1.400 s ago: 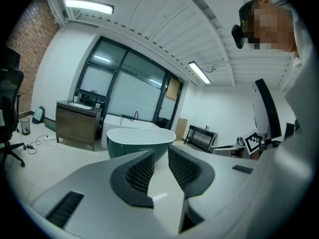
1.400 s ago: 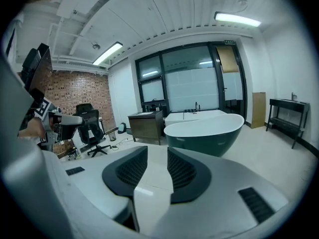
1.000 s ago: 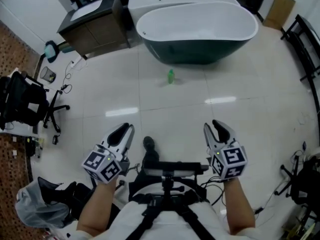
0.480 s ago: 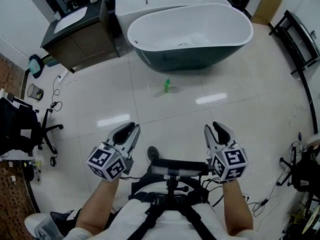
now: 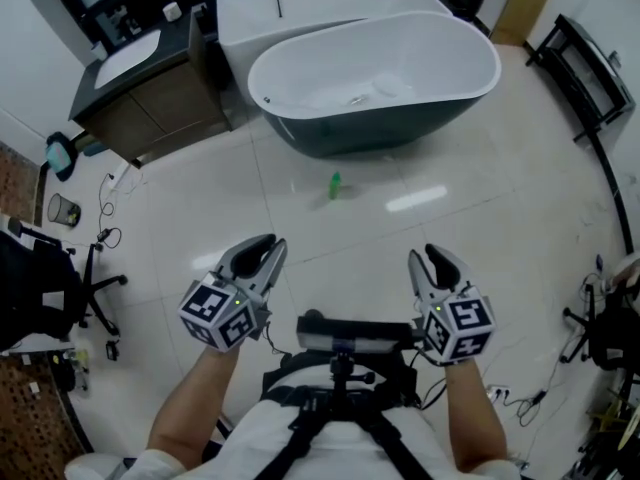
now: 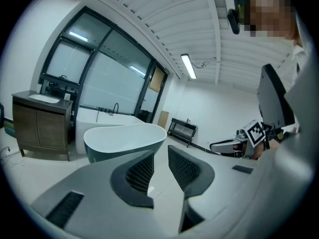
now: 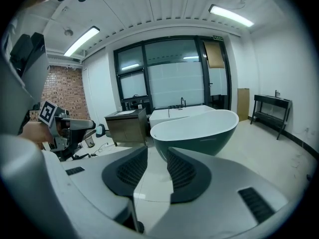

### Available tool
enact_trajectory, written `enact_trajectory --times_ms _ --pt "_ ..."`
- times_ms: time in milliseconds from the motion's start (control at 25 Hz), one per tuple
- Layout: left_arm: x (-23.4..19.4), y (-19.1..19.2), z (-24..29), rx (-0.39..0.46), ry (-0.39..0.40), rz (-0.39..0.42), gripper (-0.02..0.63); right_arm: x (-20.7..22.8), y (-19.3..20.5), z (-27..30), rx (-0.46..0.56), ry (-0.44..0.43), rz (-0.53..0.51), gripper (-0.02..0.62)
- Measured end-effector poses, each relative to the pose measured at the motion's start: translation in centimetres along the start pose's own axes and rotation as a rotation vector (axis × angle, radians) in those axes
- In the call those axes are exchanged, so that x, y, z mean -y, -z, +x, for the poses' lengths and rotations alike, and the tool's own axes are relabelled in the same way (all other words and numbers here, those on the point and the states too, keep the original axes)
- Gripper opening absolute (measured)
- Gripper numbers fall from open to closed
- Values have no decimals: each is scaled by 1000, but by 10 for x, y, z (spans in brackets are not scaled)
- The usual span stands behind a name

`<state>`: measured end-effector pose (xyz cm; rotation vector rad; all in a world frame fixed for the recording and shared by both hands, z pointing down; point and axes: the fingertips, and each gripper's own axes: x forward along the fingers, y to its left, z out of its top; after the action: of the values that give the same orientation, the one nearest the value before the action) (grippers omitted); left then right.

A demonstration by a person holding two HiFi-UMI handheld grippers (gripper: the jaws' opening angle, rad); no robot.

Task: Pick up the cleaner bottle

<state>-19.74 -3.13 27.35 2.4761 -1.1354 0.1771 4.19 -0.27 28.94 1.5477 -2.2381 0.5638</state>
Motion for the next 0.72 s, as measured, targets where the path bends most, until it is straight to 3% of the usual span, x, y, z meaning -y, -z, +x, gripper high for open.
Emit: enact_trajectory --times_ms 280,720 --pt "-4 3 34 -50 -3 -7 89 25 -10 32 12 -22 25 123" --pt "-55 2 94 -92 -132 -71 89 50 -38 136 -42 -166 2 123"
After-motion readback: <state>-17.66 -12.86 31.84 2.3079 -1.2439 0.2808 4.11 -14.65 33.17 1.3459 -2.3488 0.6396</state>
